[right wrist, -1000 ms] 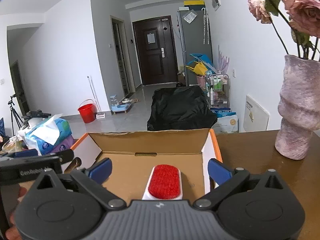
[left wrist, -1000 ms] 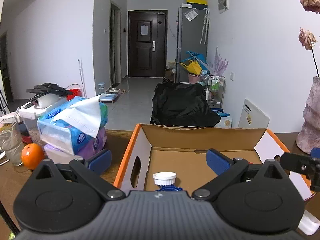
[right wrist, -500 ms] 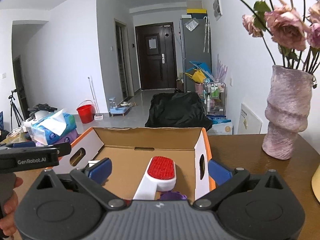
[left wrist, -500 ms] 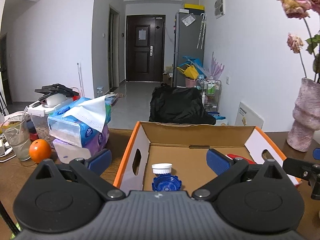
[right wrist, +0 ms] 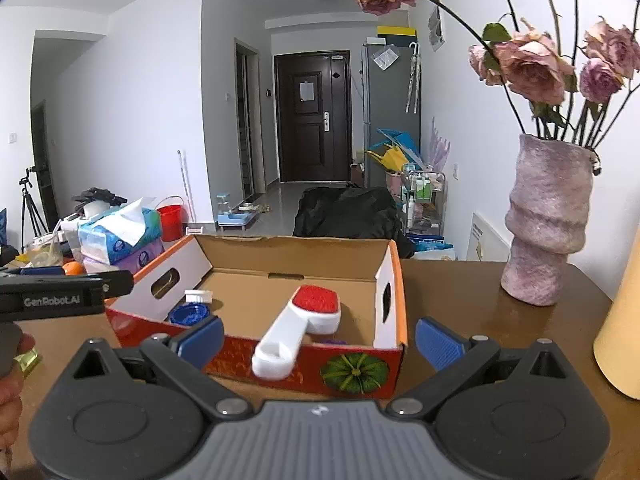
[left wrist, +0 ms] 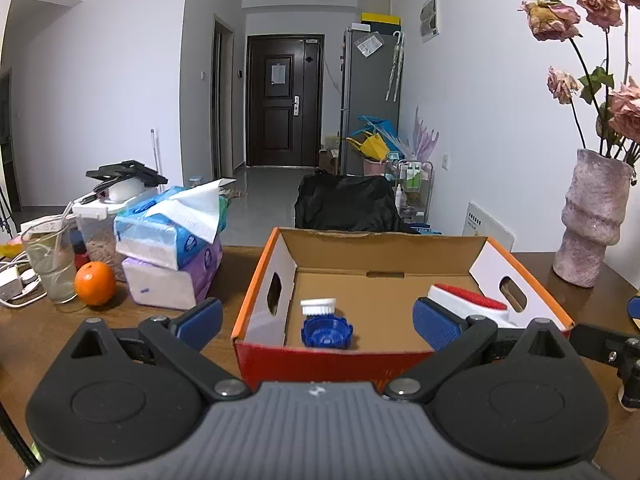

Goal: Organize rigid objects
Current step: 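Move both grippers back to the table and grasp the translucent case with the right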

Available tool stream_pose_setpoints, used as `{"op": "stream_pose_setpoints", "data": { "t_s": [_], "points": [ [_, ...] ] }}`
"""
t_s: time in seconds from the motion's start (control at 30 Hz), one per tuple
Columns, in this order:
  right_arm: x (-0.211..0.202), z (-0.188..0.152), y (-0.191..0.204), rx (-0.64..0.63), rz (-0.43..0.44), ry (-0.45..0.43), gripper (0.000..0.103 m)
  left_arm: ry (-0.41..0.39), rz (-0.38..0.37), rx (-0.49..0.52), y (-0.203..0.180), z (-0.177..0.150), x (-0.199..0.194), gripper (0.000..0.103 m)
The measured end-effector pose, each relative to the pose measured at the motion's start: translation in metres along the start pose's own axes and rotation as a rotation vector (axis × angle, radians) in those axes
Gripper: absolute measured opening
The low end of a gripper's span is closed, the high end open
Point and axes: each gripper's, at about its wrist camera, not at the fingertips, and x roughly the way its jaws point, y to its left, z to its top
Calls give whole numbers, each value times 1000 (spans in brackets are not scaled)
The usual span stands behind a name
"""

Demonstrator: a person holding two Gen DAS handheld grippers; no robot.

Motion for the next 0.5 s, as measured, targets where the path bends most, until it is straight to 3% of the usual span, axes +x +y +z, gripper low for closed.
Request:
{"op": "stream_pose_setpoints", "data": {
  "t_s": [0.5],
  "points": [
    [-45, -37, 7, -41, -1, 27, 103, 6, 0, -6, 8, -28, -44, 103]
  ]
}}
